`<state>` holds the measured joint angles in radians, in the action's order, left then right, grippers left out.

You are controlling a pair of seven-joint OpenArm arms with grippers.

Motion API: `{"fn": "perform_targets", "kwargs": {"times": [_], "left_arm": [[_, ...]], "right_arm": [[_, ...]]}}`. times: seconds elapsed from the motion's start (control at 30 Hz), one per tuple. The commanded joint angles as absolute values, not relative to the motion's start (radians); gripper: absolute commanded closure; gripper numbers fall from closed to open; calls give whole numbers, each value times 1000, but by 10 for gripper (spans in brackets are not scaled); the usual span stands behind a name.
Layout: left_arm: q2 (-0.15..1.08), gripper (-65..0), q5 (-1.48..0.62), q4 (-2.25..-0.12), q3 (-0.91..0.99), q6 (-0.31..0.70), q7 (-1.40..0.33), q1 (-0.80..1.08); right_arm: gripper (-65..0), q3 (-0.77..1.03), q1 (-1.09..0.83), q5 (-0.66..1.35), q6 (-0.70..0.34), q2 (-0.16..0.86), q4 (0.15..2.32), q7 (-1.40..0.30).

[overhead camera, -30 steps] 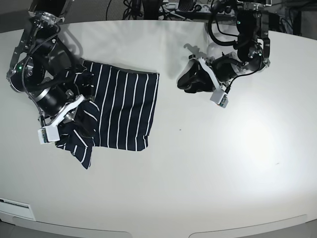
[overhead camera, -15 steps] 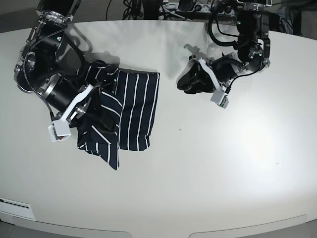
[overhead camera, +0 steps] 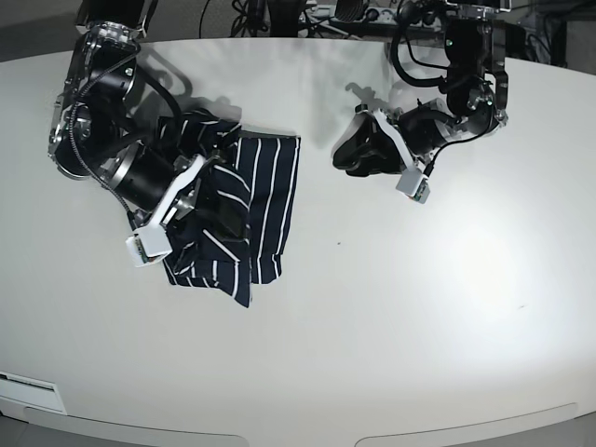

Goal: Fold the T-shirt properly
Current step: 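Grasp the remaining strip end with the right gripper and fold it onto the stack, then press the folded stack square with both grippers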

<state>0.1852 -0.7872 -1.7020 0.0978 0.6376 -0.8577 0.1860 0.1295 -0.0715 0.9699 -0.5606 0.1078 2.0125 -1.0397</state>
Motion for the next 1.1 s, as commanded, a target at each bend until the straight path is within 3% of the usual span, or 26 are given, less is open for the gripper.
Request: {"fn": "perform_targets", "kwargs": {"times": [0.0,0.03,0.07,0.17,0.3,0.43,0.47,0.53,0.57,0.6,0.67,0.77,0.9,1.07], "left_arm": [[188,-195,-814,-1720,99,644,-839,177],[189,-195,-814,-1720,99,644,-842,177],[189,-195,-814,-1720,99,644,-845,176],[188,-195,-815,-1720,99,644,-846,177],[188,-195,-815,-1720,99,644,-846,176],[189,-194,-814,-1720,99,644,-846,177],[189,-171,-814,-1720,99,644,-846,176],[189,0,-814,-1720,99,644,-853,177],[189,0,-817,-1720,99,644,-863,176],[189,0,-831,-1720,99,646,-869,176],[189,0,-901,-1721,99,688,-895,173],[189,0,-1128,-1723,99,698,-1044,149],[188,0,-1435,-1726,85,698,-1220,102],[185,0,-1447,-1726,-34,698,-1256,63]], "right_arm": [[-184,98,-54,966,-567,111,2026,-998],[-314,60,-49,934,-583,111,2026,-991],[-386,23,-39,913,-603,111,2026,-992],[-392,-76,-12,933,-698,112,2027,-991],[-392,-173,50,1021,-698,114,2028,-988],[-384,-177,103,973,-698,114,2028,-987],[-356,-167,113,939,-698,114,2028,-984],[-204,-134,127,836,-685,114,2028,-930],[-82,-115,130,764,-643,114,2028,-889],[0,-94,130,690,-596,115,2028,-843],[0,-60,130,562,-493,126,2020,-756],[0,-49,132,440,-422,168,1973,-664],[0,-60,167,417,-430,206,1821,-639],[0,-66,276,417,-489,234,1548,-637]]}}
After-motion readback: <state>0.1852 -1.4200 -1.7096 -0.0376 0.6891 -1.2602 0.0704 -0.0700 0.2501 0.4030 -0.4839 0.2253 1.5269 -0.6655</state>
